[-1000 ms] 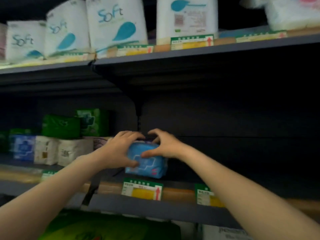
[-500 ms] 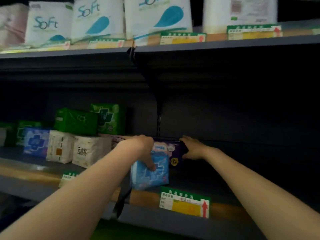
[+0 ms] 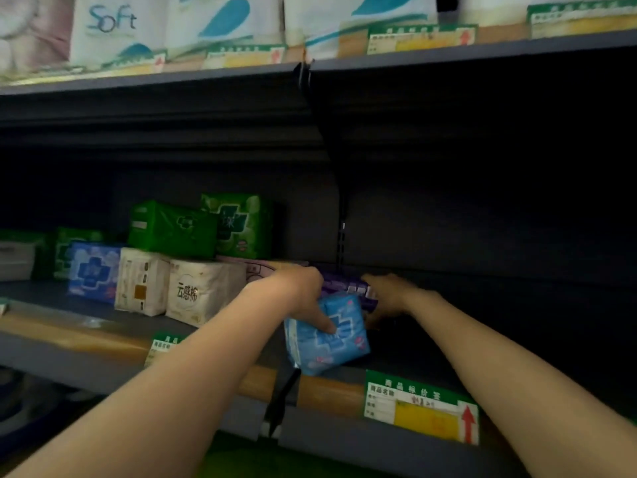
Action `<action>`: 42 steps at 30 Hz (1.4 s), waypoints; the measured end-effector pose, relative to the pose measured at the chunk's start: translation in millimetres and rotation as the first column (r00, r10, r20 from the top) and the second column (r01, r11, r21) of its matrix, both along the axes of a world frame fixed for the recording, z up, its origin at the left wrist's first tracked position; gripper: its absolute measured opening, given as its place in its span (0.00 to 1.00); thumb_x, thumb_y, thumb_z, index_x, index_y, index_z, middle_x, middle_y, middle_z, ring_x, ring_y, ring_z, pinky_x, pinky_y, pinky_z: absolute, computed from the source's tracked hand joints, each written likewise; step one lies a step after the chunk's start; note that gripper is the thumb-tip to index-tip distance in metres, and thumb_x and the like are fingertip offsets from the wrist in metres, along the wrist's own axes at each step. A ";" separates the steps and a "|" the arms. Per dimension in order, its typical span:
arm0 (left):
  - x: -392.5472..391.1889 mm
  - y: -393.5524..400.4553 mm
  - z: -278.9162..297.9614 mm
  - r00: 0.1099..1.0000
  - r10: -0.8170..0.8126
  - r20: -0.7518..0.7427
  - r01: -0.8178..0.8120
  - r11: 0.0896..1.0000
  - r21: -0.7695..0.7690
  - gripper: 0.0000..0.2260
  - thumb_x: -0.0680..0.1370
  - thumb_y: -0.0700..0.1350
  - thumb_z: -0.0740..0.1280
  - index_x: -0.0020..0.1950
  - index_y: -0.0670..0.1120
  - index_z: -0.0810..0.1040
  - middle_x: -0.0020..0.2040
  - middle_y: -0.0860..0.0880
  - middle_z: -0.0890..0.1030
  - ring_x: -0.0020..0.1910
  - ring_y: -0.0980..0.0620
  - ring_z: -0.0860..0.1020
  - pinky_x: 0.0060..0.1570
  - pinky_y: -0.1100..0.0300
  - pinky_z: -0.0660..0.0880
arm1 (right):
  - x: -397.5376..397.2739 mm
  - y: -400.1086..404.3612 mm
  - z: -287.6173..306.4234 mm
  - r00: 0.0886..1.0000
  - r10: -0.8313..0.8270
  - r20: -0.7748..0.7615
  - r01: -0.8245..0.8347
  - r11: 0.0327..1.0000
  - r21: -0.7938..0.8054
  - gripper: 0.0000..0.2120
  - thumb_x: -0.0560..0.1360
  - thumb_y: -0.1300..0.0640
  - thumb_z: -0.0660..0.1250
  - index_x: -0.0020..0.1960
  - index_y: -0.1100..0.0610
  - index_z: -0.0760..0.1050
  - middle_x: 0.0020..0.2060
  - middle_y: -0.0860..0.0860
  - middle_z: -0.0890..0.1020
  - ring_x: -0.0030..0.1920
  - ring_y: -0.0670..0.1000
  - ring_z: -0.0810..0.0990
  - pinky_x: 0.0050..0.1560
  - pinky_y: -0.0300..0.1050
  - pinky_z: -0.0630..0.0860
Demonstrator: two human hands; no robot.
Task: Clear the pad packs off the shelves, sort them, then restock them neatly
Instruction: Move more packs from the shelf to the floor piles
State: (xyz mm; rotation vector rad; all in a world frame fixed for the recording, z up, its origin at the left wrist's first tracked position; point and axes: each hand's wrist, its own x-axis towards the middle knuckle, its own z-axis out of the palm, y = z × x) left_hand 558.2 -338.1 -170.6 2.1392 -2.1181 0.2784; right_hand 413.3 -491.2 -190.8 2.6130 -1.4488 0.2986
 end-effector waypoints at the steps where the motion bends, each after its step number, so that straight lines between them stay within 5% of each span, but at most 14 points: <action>1: 0.6 -0.1 -1.9 1.000 0.007 0.002 -0.007 1.000 -0.007 0.26 0.70 0.59 0.71 0.57 0.41 0.71 0.52 0.46 0.76 0.53 0.46 0.75 0.43 0.59 0.66 | -2.7 3.7 2.3 1.000 -0.009 0.029 0.010 0.999 -0.031 0.32 0.64 0.46 0.76 0.63 0.53 0.68 0.61 0.55 0.76 0.59 0.56 0.76 0.55 0.45 0.74; 8: -5.7 3.3 -13.8 0.996 0.047 -0.080 -0.051 0.998 -0.048 0.26 0.72 0.56 0.70 0.61 0.42 0.69 0.59 0.44 0.75 0.57 0.44 0.74 0.48 0.56 0.70 | -45.3 76.7 32.7 0.981 -0.084 0.177 0.142 0.927 -0.346 0.27 0.68 0.41 0.72 0.60 0.55 0.71 0.54 0.56 0.78 0.54 0.57 0.76 0.45 0.45 0.74; 11: -13.5 8.3 -23.2 0.995 0.071 -0.071 -0.080 0.988 -0.132 0.27 0.73 0.55 0.70 0.64 0.42 0.66 0.62 0.41 0.74 0.60 0.41 0.73 0.52 0.52 0.71 | -71.0 117.2 36.8 0.932 -0.054 0.359 0.189 0.917 -0.351 0.26 0.68 0.42 0.72 0.57 0.56 0.71 0.52 0.57 0.79 0.52 0.59 0.78 0.41 0.44 0.71; 15: -19.6 21.8 -33.7 0.958 -0.006 -0.287 -0.128 0.886 -0.445 0.24 0.71 0.52 0.71 0.60 0.43 0.67 0.58 0.40 0.76 0.58 0.40 0.74 0.54 0.51 0.69 | -85.2 158.4 37.5 0.818 0.061 0.572 0.187 0.912 -0.364 0.24 0.67 0.43 0.73 0.55 0.59 0.74 0.53 0.59 0.80 0.55 0.61 0.77 0.48 0.48 0.72; 17: -21.1 36.2 -26.5 0.853 -0.189 -0.487 -0.234 0.696 -0.679 0.22 0.70 0.50 0.72 0.58 0.43 0.69 0.56 0.40 0.76 0.57 0.40 0.74 0.54 0.50 0.68 | -85.7 172.8 37.7 0.703 0.149 0.695 0.160 0.920 -0.359 0.23 0.68 0.43 0.73 0.53 0.59 0.75 0.51 0.59 0.81 0.52 0.58 0.78 0.48 0.48 0.72; 19: -18.5 59.2 -20.8 0.667 -0.425 -0.612 -0.353 0.543 -0.762 0.18 0.70 0.50 0.73 0.53 0.46 0.70 0.53 0.43 0.75 0.55 0.42 0.74 0.56 0.49 0.70 | -85.2 188.1 37.9 0.479 0.237 0.845 0.084 0.946 -0.313 0.20 0.66 0.42 0.74 0.49 0.57 0.77 0.47 0.55 0.83 0.46 0.51 0.79 0.48 0.50 0.74; 21: -10.3 94.2 -29.2 0.604 -0.538 -0.588 -0.351 0.482 -0.802 0.19 0.69 0.50 0.74 0.50 0.48 0.66 0.48 0.49 0.73 0.50 0.49 0.75 0.54 0.52 0.72 | -86.3 211.4 32.4 0.273 0.281 0.920 -0.025 0.958 -0.285 0.16 0.65 0.45 0.75 0.45 0.53 0.75 0.44 0.49 0.81 0.43 0.46 0.78 0.47 0.47 0.75; 23: 2.4 137.8 -56.2 0.564 -0.582 -0.585 -0.277 0.534 -0.799 0.20 0.67 0.50 0.75 0.48 0.50 0.65 0.45 0.54 0.71 0.44 0.59 0.74 0.48 0.64 0.73 | -87.7 239.2 15.0 0.214 0.290 0.933 -0.179 0.951 -0.254 0.16 0.64 0.48 0.74 0.46 0.51 0.72 0.45 0.47 0.80 0.45 0.44 0.79 0.49 0.41 0.76; 28: 38.1 204.4 -178.5 0.351 -0.462 -0.815 -0.063 0.856 -0.513 0.23 0.60 0.50 0.79 0.44 0.52 0.67 0.43 0.53 0.75 0.37 0.66 0.76 0.39 0.70 0.74 | -89.7 290.7 -76.5 0.468 0.216 0.857 -0.421 0.907 0.001 0.16 0.67 0.51 0.72 0.51 0.46 0.71 0.41 0.37 0.81 0.42 0.34 0.79 0.46 0.32 0.76; 31: 53.6 221.5 -260.0 0.416 -0.237 -0.878 0.117 0.971 -0.207 0.25 0.59 0.44 0.81 0.44 0.50 0.67 0.42 0.50 0.75 0.34 0.68 0.75 0.38 0.73 0.73 | -89.1 304.7 -136.6 0.668 0.165 0.725 -0.381 0.914 0.143 0.21 0.65 0.53 0.71 0.55 0.49 0.71 0.43 0.40 0.77 0.37 0.32 0.75 0.43 0.25 0.72; 33: 56.7 228.7 -301.6 0.464 -0.148 -0.874 0.230 0.972 -0.042 0.30 0.52 0.49 0.83 0.45 0.49 0.69 0.41 0.52 0.76 0.38 0.66 0.77 0.40 0.73 0.73 | -95.6 309.5 -168.2 0.707 0.114 0.698 -0.384 0.891 0.244 0.18 0.66 0.57 0.71 0.55 0.52 0.72 0.42 0.42 0.77 0.35 0.32 0.75 0.40 0.24 0.71; 37: 34.9 215.9 -340.3 0.449 -0.052 -0.892 0.375 0.917 0.136 0.41 0.45 0.65 0.79 0.51 0.47 0.72 0.51 0.51 0.81 0.52 0.56 0.80 0.52 0.62 0.77 | -121.5 316.9 -206.6 0.766 -0.064 0.640 -0.303 0.842 0.446 0.18 0.60 0.48 0.71 0.48 0.44 0.73 0.43 0.43 0.81 0.37 0.38 0.80 0.38 0.31 0.77; 42: -37.9 172.5 -354.0 0.491 -0.159 -0.856 0.610 0.765 0.208 0.41 0.44 0.72 0.74 0.49 0.51 0.72 0.51 0.50 0.81 0.51 0.53 0.80 0.54 0.54 0.77 | -195.9 337.0 -222.7 0.776 -0.249 0.579 -0.071 0.878 0.473 0.22 0.61 0.51 0.71 0.55 0.51 0.73 0.42 0.46 0.81 0.35 0.38 0.79 0.37 0.29 0.76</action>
